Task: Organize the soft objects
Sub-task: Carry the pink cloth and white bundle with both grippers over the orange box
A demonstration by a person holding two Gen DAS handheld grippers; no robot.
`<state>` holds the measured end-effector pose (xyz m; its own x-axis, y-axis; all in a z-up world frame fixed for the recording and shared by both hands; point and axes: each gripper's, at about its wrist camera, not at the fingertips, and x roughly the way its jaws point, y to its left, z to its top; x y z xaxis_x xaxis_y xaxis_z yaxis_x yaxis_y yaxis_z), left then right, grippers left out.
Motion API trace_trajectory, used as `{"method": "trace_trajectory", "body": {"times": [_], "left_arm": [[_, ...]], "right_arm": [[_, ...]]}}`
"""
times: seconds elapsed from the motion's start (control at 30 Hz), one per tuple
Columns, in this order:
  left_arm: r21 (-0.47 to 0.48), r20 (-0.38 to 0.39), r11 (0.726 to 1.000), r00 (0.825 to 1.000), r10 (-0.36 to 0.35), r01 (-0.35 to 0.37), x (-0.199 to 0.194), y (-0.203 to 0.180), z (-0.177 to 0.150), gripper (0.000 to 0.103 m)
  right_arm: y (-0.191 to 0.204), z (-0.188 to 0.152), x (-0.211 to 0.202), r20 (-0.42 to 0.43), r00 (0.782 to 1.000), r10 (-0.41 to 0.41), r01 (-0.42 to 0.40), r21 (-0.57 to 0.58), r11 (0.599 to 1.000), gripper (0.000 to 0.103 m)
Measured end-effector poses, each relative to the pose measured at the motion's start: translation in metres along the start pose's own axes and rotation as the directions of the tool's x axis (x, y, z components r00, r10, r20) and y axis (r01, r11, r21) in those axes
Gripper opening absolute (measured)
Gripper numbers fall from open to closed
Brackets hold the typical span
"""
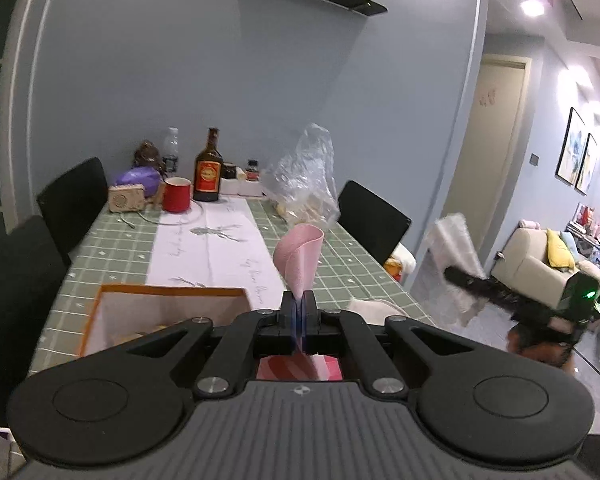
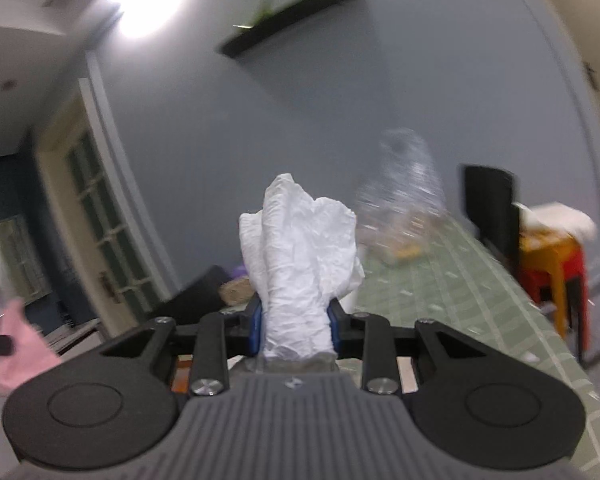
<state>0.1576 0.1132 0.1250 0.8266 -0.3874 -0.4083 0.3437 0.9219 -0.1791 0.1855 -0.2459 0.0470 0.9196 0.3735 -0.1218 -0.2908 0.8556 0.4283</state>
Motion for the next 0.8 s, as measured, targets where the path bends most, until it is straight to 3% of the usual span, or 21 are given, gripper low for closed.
{"method": "trace_trajectory", "body": {"times": [0.13, 0.23, 0.3, 0.43, 0.5, 0.63, 0.8], "left_arm": [[0.013, 0.017, 0.999, 0.999, 0.051, -0.051, -0.016, 0.012, 0.0, 0.002], [-0.006, -0.016, 0.992, 0.992, 0.125, -0.125, -0.025, 0.018, 0.001, 0.002], [-0.015, -0.016, 0.992, 0.992, 0.128, -0.128, -0.034, 0.023, -0.001, 0.002], [0.034, 0.021, 0.981, 0.982, 0.189, -0.19, -0.048, 0.029, -0.011, 0.002], [0.023, 0.027, 0.982, 0.982, 0.186, -0.187, -0.049, 0.036, -0.017, 0.002], [0.01, -0.009, 0.978, 0.978, 0.208, -0.208, -0.042, 0.049, -0.026, 0.002], [0.008, -0.038, 0.977, 0.976, 0.213, -0.213, -0.035, 0.063, -0.04, 0.002]], "right_arm": [[0.054, 0.005, 0.014, -0.046, 0.99, 0.13, -0.132, -0.045, 0.99, 0.03], [0.102, -0.002, 0.036, -0.129, 0.981, 0.142, -0.16, -0.137, 0.978, 0.03], [0.128, -0.009, 0.055, -0.203, 0.968, 0.147, -0.181, -0.16, 0.97, 0.03], [0.165, -0.028, 0.094, -0.334, 0.931, 0.145, -0.204, -0.149, 0.968, 0.03], [0.179, -0.039, 0.117, -0.407, 0.896, 0.175, -0.238, -0.107, 0.965, 0.03], [0.198, -0.057, 0.157, -0.492, 0.867, 0.083, -0.176, -0.146, 0.973, 0.03], [0.19, -0.082, 0.202, -0.595, 0.803, -0.036, -0.053, -0.131, 0.99, 0.03]]}}
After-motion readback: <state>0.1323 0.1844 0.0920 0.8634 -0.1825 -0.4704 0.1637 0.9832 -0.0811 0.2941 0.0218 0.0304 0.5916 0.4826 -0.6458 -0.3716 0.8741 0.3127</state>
